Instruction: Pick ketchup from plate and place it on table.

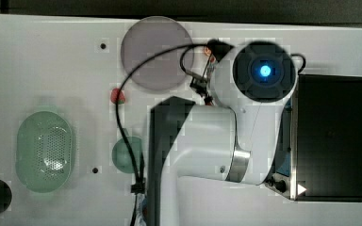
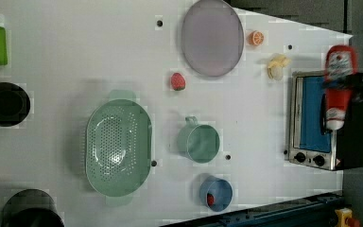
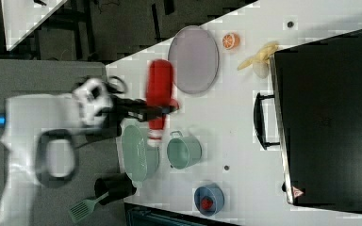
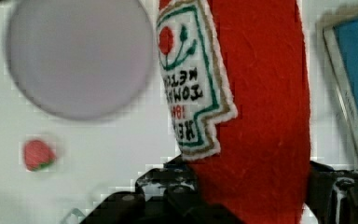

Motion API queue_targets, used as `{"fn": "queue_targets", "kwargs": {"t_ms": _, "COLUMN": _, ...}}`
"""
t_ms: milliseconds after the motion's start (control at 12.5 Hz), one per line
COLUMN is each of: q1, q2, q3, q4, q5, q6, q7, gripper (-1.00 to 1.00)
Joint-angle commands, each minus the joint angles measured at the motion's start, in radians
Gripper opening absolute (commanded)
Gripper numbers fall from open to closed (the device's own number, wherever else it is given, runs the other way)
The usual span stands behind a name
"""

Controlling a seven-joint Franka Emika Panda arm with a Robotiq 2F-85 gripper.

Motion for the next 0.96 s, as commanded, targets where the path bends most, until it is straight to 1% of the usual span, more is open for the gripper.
{"fn": "queue_targets", "kwargs": {"t_ms": 80, "q1": -0.001, "q2": 0.039, "q3": 0.013, "q4": -0.164, "q5": 0.013, "q6": 0.1, "q7": -0.017, "gripper": 0.27}}
{"fn": "queue_targets", "kwargs": {"t_ms": 240, "q1": 0.004, "q2": 0.057, "q3": 0.018, "q4": -0.262, "q5": 0.013, "q6": 0.231, "q7": -0.016, "gripper": 0.27}}
{"fn": "queue_targets", "kwargs": {"t_ms": 320, "q1": 0.006, "q2": 0.076, "q3": 0.021, "q4": -0.293, "q5": 0.013, "q6": 0.276, "q7": -0.016, "gripper": 0.27}}
{"fn": "queue_targets", "kwargs": {"t_ms": 560, "q1": 0.007, "q2": 0.162, "q3": 0.029, "q4": -0.307, "q5": 0.013, "q6": 0.308, "q7": -0.009, "gripper": 0.27}}
{"fn": "queue_targets", "kwargs": {"t_ms": 720, "q1": 0.009, "q2": 0.215, "q3": 0.03, "q4": -0.306, "q5": 0.013, "q6": 0.364, "q7": -0.009, "gripper": 0.27}}
{"fn": "queue_targets", "kwargs": {"t_ms": 800, "q1": 0.01, "q2": 0.231, "q3": 0.031, "q4": -0.308, "q5": 0.013, "q6": 0.386, "q7": -0.009, "gripper": 0.36}}
{"fn": "queue_targets", "kwargs": {"t_ms": 960, "q1": 0.01, "q2": 0.235, "q3": 0.033, "q4": -0.309, "q5": 0.013, "q6": 0.39, "q7": -0.009, "gripper": 0.79}}
